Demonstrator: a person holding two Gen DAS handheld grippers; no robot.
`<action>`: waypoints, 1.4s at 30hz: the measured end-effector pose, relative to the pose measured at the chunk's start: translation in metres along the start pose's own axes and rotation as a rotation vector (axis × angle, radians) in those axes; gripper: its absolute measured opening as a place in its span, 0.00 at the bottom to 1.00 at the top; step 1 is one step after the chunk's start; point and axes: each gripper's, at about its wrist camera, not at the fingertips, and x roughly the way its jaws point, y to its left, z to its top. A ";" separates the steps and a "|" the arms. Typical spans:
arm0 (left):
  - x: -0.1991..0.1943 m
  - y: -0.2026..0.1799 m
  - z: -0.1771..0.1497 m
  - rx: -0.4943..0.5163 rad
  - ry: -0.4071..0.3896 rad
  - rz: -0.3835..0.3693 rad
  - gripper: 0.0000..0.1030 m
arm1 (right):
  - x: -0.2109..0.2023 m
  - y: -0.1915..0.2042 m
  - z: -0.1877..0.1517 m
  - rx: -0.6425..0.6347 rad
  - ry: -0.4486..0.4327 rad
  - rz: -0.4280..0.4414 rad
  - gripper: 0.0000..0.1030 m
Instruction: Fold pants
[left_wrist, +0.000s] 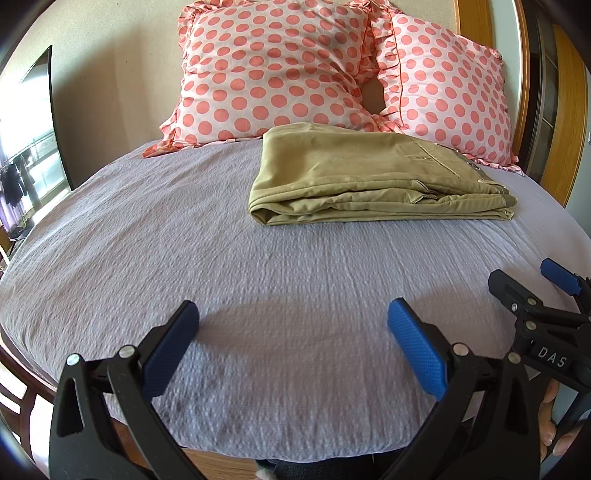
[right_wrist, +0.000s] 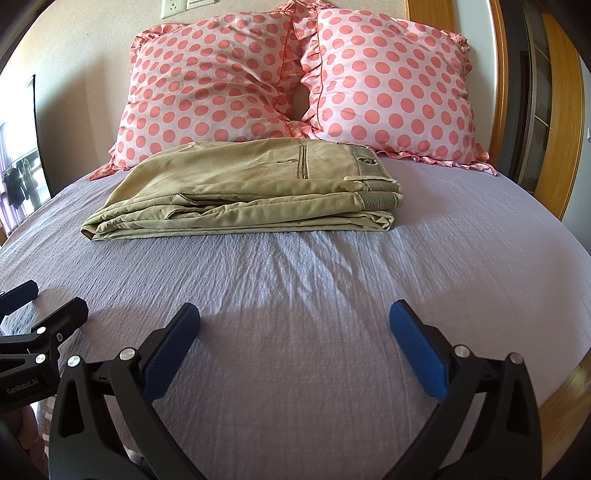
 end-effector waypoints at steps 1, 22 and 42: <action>0.000 0.000 0.000 0.000 0.001 0.000 0.98 | 0.000 0.000 0.000 0.000 0.000 0.000 0.99; -0.002 -0.001 -0.002 -0.003 -0.014 0.000 0.98 | 0.000 0.000 0.000 0.000 -0.001 0.001 0.99; -0.001 -0.001 -0.002 -0.003 -0.015 0.000 0.98 | 0.000 0.000 -0.001 0.000 -0.001 0.000 0.99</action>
